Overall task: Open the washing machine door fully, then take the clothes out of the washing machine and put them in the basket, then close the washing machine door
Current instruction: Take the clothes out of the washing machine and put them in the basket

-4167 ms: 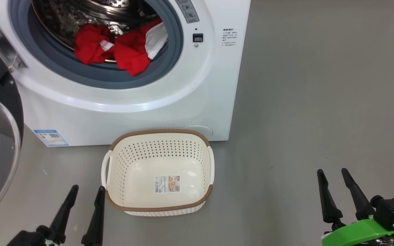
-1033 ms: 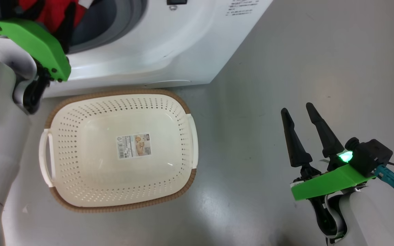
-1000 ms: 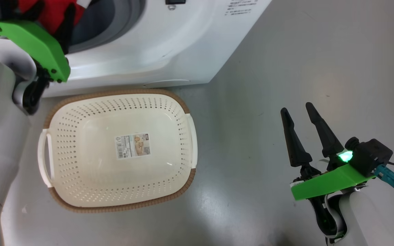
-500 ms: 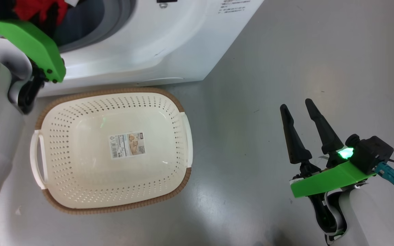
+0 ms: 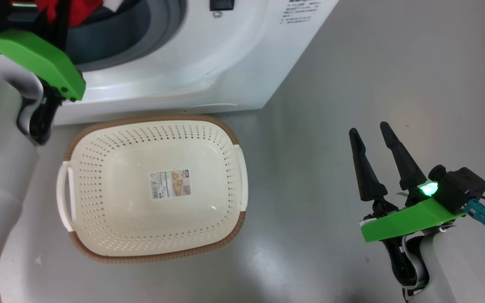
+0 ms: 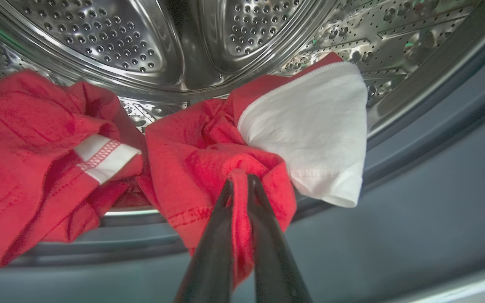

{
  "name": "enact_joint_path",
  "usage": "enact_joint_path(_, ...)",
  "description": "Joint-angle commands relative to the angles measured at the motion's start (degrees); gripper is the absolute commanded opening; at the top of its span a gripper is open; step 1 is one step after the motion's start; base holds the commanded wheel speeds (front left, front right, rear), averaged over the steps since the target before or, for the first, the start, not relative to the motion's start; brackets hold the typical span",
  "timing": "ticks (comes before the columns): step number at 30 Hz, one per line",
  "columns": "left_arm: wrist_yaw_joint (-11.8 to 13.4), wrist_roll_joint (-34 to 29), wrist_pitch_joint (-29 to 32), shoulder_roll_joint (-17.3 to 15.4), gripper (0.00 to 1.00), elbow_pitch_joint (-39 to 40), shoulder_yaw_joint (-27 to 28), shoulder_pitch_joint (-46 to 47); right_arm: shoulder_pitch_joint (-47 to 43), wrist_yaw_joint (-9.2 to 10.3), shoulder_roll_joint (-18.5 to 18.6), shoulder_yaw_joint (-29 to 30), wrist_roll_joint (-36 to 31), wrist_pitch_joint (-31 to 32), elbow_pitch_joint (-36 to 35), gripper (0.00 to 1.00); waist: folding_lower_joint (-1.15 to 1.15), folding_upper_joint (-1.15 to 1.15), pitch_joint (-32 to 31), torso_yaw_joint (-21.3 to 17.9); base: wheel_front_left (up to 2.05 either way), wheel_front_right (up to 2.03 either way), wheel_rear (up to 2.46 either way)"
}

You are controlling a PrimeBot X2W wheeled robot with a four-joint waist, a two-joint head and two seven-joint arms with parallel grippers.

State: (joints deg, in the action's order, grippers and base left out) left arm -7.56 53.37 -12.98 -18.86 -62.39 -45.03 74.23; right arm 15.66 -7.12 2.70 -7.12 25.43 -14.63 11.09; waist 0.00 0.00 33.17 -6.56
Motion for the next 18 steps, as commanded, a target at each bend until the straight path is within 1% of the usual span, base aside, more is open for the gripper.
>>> enact_joint_path(1, 0.1, 0.7, -1.3, -2.0, 0.0, 1.0, 1.3, -0.4, -0.6, -0.36, 0.2, -0.8, -0.2, -0.4, -1.0, 1.0, 0.0, 0.0, -1.2, 1.1, 0.0, 0.0, 0.0)
enact_joint_path(4, 0.1, 0.8, -1.9, -2.0, 0.0, 3.0, 3.0, -1.7, -1.0, -0.36, 0.2, -0.3, -0.6, -0.4, -0.8, 1.0, 0.0, 0.0, -2.4, 2.0, 0.0, 0.0, 0.0)
enact_joint_path(7, 0.1, -1.9, -2.0, -2.7, 0.0, 7.9, 8.4, -4.2, -1.4, -0.36, 0.2, 0.3, -1.0, -0.4, -0.6, 1.0, 0.0, 0.0, -3.7, 3.0, 0.0, 0.0, 0.0)
enact_joint_path(9, 0.1, -4.6, -2.0, -2.6, 0.0, 11.3, 12.9, -7.2, -1.8, -0.36, 0.2, 0.6, -1.3, -0.4, -0.6, 1.0, 0.0, 0.0, -4.6, 3.6, 0.0, 0.0, 0.0)
enact_joint_path(14, 0.1, -12.8, -2.0, -0.3, 0.0, 20.8, 23.6, -16.3, -3.1, -0.36, 0.2, 1.7, -1.8, -0.4, -0.2, 1.0, 0.0, 0.0, -6.8, 5.2, 0.0, 0.0, 0.0)
enact_joint_path(18, 0.1, -18.0, -2.0, 2.1, 0.0, 27.6, 29.8, -23.0, -4.1, -0.36, 0.2, 2.1, -2.2, -0.4, -0.1, 1.0, 0.0, 0.0, -8.2, 6.2, 0.0, 0.0, 0.0)
